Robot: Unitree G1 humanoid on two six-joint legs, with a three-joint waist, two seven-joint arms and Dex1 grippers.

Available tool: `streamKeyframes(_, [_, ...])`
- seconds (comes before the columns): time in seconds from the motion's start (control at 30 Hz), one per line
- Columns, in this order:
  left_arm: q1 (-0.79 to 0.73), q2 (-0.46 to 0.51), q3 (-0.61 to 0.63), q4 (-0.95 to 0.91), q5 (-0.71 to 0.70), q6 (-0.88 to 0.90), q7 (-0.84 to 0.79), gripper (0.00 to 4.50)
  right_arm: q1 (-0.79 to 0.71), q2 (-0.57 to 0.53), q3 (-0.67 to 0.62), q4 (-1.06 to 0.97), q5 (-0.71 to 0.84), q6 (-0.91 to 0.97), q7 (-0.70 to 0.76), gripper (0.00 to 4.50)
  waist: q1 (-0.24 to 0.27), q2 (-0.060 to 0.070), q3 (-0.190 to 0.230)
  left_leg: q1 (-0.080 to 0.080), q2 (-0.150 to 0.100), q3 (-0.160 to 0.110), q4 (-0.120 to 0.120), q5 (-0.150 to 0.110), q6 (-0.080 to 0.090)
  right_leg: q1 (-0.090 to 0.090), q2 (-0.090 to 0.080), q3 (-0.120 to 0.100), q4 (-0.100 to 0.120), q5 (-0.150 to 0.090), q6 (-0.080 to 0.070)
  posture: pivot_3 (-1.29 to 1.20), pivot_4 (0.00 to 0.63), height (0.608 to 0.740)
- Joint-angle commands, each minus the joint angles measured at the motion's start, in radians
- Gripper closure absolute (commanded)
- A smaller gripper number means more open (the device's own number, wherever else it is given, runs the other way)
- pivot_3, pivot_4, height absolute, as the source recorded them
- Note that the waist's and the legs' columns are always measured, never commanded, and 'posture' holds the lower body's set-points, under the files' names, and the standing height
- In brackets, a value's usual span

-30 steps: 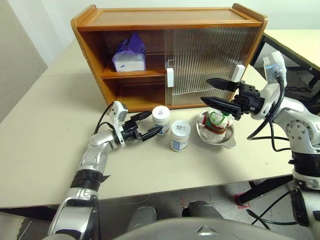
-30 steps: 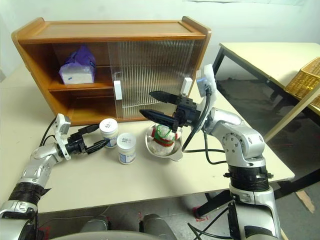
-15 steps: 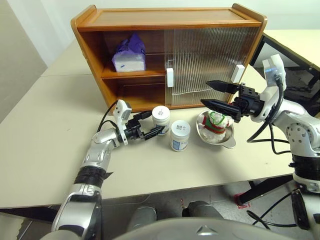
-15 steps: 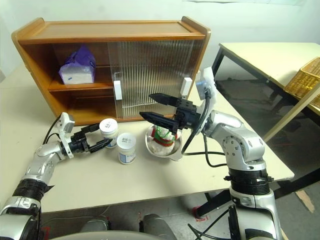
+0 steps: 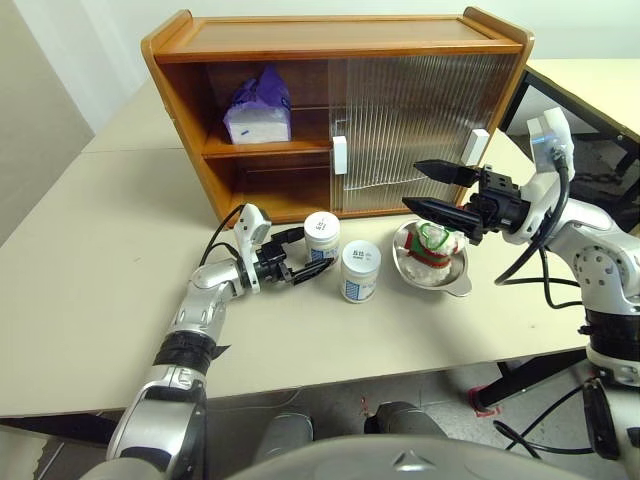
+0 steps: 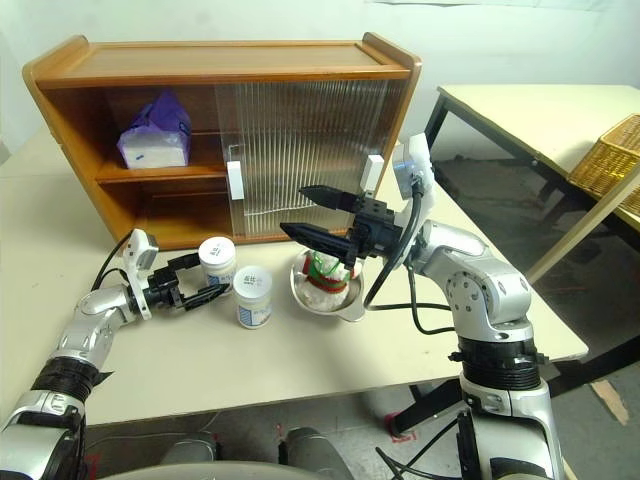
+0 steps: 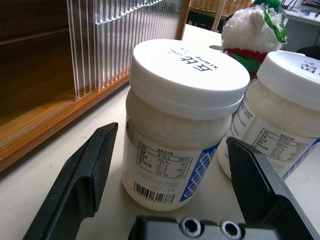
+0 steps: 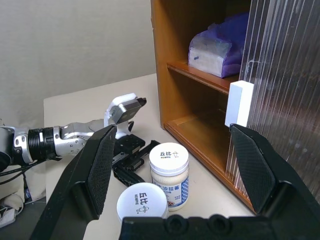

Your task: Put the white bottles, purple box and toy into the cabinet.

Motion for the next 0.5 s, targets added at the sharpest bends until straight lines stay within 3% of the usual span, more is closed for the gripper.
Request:
streamKeyframes(0.03, [-0.013,-0.001,0.002,0.026,0.010,-0.013,0.002,0.24,-0.004,-0.004,-0.009,-0.012,0.007,0.001,-0.005,0.00,0.000,0.000,0.000,0.000,0.000,0.000,0.000,0.000,0.000,0.000,0.000,0.000,0.000,0.000,0.000,-0.08,0.000,0.740])
streamKeyframes(0.1, [-0.015,-0.002,0.005,0.031,0.008,-0.014,0.003,0.64,-0.005,-0.002,-0.007,-0.012,0.006,0.000,-0.007,0.00,0.000,0.000,0.000,0.000,0.000,0.000,0.000,0.000,0.000,0.000,0.000,0.000,0.000,0.000,0.000,-0.08,0.000,0.740])
streamKeyframes(0.17, [-0.019,-0.003,0.009,0.035,0.006,-0.014,0.006,1.34,-0.007,-0.001,-0.005,-0.012,0.005,0.000,-0.007,0.00,0.000,0.000,0.000,0.000,0.000,0.000,0.000,0.000,0.000,0.000,0.000,0.000,0.000,0.000,0.000,-0.08,0.000,0.740])
streamKeyframes(0.2, [-0.020,-0.003,0.010,0.033,0.004,-0.012,0.007,1.44,-0.008,0.000,-0.004,-0.012,0.005,0.000,-0.008,0.00,0.000,0.000,0.000,0.000,0.000,0.000,0.000,0.000,0.000,0.000,0.000,0.000,0.000,0.000,0.000,-0.08,0.000,0.740])
streamKeyframes(0.5, [-0.004,0.017,0.060,-0.078,-0.038,0.060,0.081,1.44,-0.017,0.004,0.004,0.004,-0.003,-0.009,0.002,0.00,0.000,0.000,0.000,0.000,0.000,0.001,0.000,0.000,0.000,0.000,0.000,-0.002,0.000,0.000,0.000,-0.07,0.000,0.740])
